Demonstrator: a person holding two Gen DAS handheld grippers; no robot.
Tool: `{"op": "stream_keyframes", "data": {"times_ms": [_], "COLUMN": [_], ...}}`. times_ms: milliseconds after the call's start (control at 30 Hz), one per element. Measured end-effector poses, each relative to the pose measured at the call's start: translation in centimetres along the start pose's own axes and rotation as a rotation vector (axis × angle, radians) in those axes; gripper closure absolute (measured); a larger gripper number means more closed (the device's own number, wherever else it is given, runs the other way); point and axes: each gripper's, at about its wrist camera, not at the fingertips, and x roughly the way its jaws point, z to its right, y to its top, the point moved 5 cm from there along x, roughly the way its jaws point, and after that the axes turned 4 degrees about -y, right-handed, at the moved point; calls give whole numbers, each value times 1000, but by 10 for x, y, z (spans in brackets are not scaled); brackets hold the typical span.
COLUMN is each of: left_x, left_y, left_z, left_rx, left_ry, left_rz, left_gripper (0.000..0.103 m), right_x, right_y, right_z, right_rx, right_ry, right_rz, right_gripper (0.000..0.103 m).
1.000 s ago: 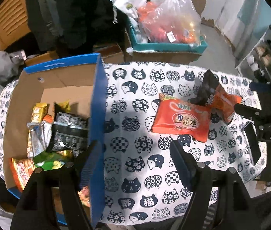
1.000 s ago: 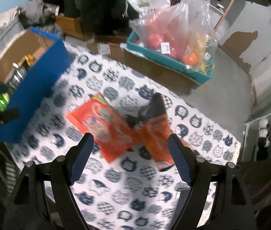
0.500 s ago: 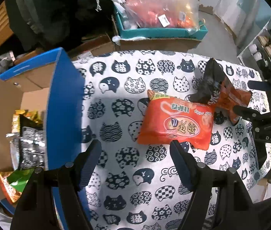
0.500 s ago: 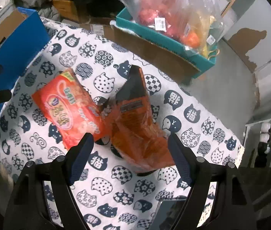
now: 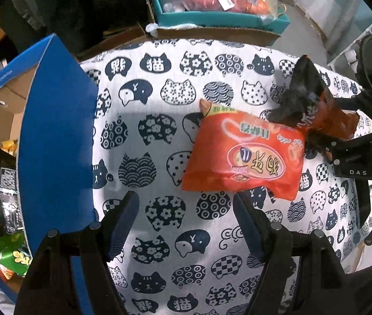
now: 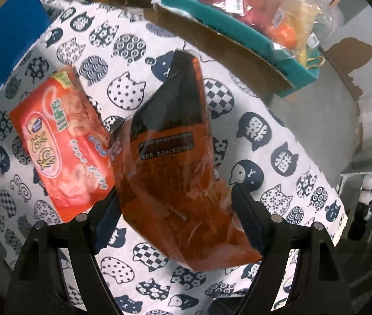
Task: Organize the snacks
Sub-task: 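Grasp the red cracker bag with the left tool while the right grasps the orange-black chip bag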
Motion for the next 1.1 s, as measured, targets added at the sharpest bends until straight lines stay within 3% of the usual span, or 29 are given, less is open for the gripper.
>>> {"op": "stream_keyframes", "data": {"times_ms": [67, 200, 400, 733, 833, 1100], "left_x": [1, -2, -9, -13, -10, 0], "left_y": [-1, -3, -11, -27, -24, -16], "left_z": [-2, -4, -4, -11, -9, 10], "left_rx": [-6, -12, -15, -85, -111, -110], "left_ry": [-2, -3, -13, -48, -59, -72], "left_rz": [-3, -1, -3, -25, -22, -1], "left_gripper": [28, 28, 28, 28, 28, 22], "right_x": [6, 7, -4, -28, -32, -29], "right_y": [-3, -9, -20, -46, -52, -72], "right_z": [-6, -18, -36, -87, -93, -56], "right_rx": [-16, -60, -50, 7, 32, 187], "right_ry": [17, 14, 87, 216, 209, 167], "right_rz": [-28, -46, -48, -54, -42, -20], "right_gripper": [25, 40, 49, 58, 59, 60]}}
